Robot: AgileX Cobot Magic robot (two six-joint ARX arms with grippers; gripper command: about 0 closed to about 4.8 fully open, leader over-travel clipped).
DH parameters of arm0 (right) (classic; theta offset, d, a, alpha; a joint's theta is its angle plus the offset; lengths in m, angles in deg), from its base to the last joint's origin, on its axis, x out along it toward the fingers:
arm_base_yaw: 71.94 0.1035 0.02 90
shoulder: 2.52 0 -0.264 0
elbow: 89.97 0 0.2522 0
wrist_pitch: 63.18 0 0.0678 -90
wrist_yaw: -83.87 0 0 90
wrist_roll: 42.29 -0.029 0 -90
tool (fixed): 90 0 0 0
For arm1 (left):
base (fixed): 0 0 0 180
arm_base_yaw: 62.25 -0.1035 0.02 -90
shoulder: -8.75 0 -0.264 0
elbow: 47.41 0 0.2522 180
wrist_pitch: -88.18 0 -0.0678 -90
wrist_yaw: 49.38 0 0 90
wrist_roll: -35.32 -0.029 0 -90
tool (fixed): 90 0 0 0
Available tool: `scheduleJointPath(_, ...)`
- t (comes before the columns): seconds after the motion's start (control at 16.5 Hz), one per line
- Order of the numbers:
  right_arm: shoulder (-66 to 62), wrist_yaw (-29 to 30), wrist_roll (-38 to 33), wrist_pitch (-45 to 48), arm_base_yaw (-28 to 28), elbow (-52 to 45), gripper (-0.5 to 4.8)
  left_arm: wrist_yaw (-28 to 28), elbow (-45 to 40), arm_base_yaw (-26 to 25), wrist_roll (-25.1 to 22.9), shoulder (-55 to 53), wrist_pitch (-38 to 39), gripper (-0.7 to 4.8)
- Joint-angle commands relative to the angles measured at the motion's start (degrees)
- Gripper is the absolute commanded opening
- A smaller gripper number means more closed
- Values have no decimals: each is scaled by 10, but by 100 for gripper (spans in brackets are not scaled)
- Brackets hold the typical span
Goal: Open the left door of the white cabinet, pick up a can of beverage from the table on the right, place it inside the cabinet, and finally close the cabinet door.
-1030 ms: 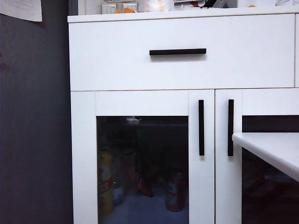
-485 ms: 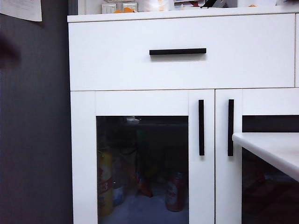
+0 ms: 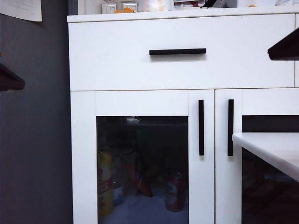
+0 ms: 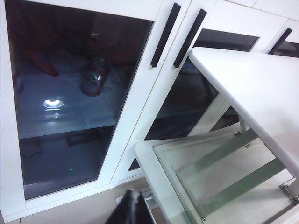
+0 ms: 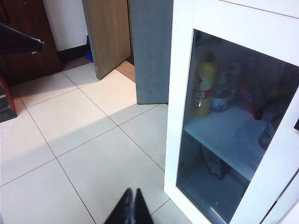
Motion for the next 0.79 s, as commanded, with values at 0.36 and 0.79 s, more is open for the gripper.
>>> scheduleJointPath(0.36, 24, 2, -2, 4, -38, -1, 4, -71, 1, -92, -1, 80, 4, -6)
scheduleJointPath(0.79, 59, -3, -2, 10, -270, -14, 4, -66, -9, -262, -1, 169, -12, -6)
